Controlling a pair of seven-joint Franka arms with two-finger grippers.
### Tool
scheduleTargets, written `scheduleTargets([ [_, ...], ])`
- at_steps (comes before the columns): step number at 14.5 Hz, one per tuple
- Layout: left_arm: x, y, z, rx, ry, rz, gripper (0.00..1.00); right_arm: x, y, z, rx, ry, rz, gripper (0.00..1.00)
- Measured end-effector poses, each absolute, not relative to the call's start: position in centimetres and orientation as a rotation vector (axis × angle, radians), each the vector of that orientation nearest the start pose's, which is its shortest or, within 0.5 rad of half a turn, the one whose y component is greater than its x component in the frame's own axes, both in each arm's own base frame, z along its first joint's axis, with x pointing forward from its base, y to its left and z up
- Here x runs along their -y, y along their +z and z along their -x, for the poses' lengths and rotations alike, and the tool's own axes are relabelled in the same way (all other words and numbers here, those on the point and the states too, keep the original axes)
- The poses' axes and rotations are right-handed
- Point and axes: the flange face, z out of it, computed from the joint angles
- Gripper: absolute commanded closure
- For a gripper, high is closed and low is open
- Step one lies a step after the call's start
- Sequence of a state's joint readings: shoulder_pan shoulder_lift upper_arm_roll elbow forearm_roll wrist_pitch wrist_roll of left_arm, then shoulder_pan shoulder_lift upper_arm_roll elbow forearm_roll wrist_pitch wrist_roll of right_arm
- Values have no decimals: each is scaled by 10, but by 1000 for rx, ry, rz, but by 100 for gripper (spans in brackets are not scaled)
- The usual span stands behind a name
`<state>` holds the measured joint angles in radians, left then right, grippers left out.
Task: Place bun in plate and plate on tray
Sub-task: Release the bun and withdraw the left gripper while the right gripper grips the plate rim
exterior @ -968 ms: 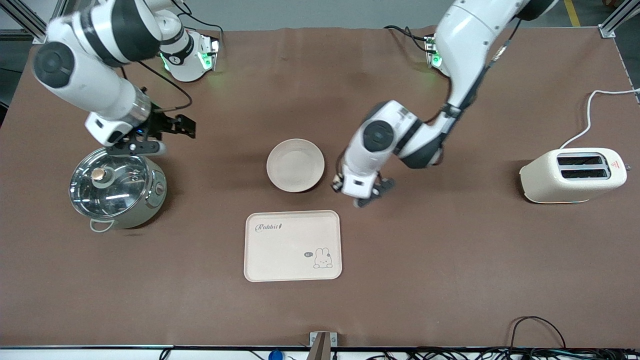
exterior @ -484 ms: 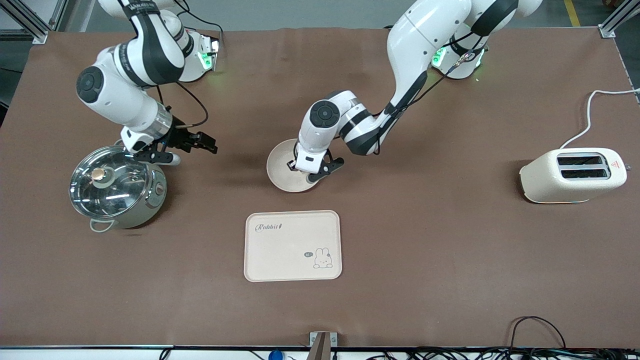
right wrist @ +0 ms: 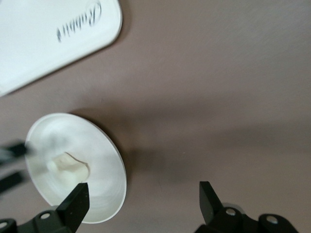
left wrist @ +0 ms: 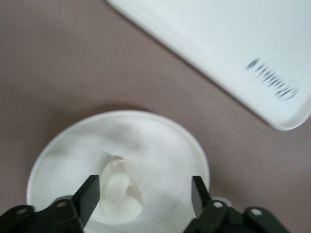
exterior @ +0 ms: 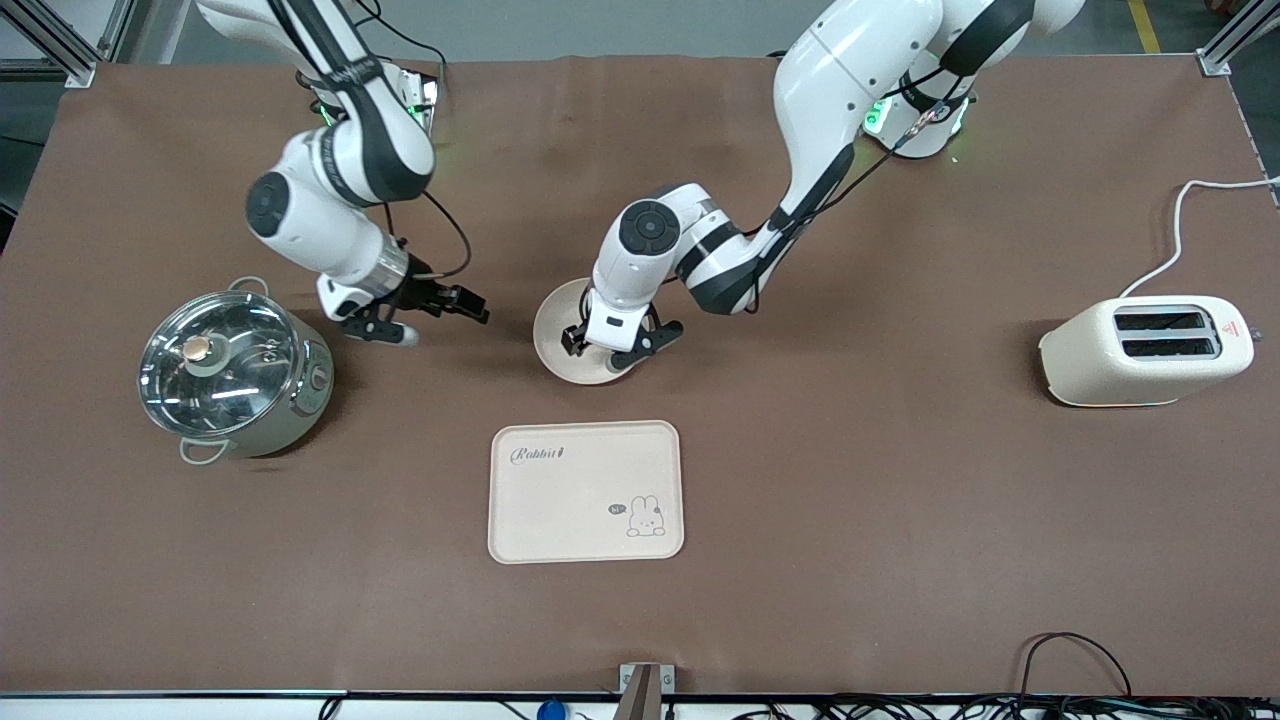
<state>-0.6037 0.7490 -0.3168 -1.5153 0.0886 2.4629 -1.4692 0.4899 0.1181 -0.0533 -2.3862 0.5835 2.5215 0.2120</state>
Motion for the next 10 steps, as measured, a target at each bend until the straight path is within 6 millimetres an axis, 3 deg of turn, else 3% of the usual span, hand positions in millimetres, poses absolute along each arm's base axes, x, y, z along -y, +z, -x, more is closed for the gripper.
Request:
scheduleTargets([
  [2,519,318,-515,962,-18,3254,0,-229,252,-455,-315,129,2818,1],
  [5,427,401,-573,897,-121,3215,0,-257,221,-446,-257,68,2861,6],
  [8,334,452,-607,770,-124,3156,0,-286,201,-432,-209,58,2879,17],
  [10,272,481,-624,657,-105,3129,0,-290,200,-432,-202,58,2880,26],
])
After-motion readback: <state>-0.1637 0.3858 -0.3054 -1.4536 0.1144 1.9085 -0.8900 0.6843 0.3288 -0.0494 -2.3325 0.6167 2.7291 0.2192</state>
